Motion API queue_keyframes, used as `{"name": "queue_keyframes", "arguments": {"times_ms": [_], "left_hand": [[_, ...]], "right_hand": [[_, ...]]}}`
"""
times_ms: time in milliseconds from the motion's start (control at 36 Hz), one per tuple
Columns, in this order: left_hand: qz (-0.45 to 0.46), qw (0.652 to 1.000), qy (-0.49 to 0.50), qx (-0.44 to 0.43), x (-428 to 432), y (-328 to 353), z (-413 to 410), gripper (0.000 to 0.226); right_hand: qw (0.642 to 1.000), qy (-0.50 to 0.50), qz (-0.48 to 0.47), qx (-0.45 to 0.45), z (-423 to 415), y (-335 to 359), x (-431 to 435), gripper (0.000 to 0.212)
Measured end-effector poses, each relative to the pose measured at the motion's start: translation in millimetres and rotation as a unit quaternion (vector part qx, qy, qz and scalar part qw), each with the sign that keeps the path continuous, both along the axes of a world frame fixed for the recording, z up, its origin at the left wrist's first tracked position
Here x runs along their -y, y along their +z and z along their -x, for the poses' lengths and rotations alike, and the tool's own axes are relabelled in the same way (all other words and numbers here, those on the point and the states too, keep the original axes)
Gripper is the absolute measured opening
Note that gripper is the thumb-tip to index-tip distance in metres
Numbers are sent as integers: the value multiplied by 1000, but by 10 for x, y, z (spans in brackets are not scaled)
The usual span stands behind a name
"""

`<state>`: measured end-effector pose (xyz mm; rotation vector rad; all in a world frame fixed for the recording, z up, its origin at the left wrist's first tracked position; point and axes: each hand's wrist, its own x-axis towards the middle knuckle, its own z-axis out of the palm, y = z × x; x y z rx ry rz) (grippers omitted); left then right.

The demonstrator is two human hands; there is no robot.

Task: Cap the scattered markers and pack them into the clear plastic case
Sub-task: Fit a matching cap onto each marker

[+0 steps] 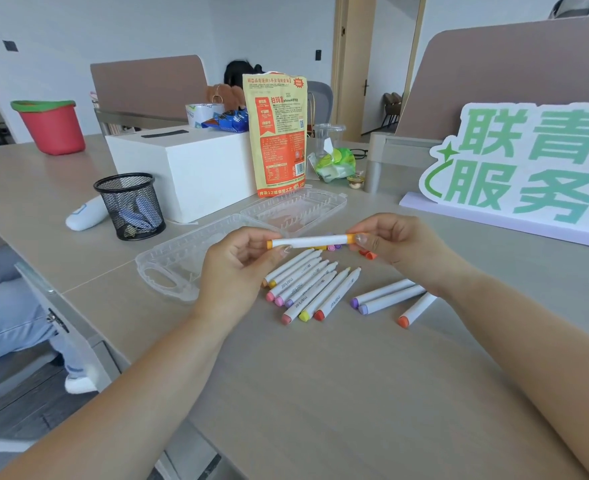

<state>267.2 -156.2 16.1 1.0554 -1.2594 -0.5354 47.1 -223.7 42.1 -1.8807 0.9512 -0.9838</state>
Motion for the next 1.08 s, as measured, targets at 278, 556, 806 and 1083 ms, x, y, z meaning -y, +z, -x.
{"name": "queue_keyframes", "arguments": {"times_ms": [278, 556, 806, 1083], "left_hand": [[-4, 1000, -6, -8, 3, -10, -12, 24], [-24, 999, -7, 28, 0, -33, 19, 17], [-36, 987, -60, 148, -28, -64, 19, 10], [-65, 932, -75, 348, 64, -182, -17, 23]], "right_hand": [[1000, 21, 9, 12, -12, 1, -14, 12], [998, 22, 24, -62, 86, 42, 22, 10], [974, 30, 11, -224, 352, 18, 123, 9], [979, -28, 49, -196, 347, -49, 221, 11]]}}
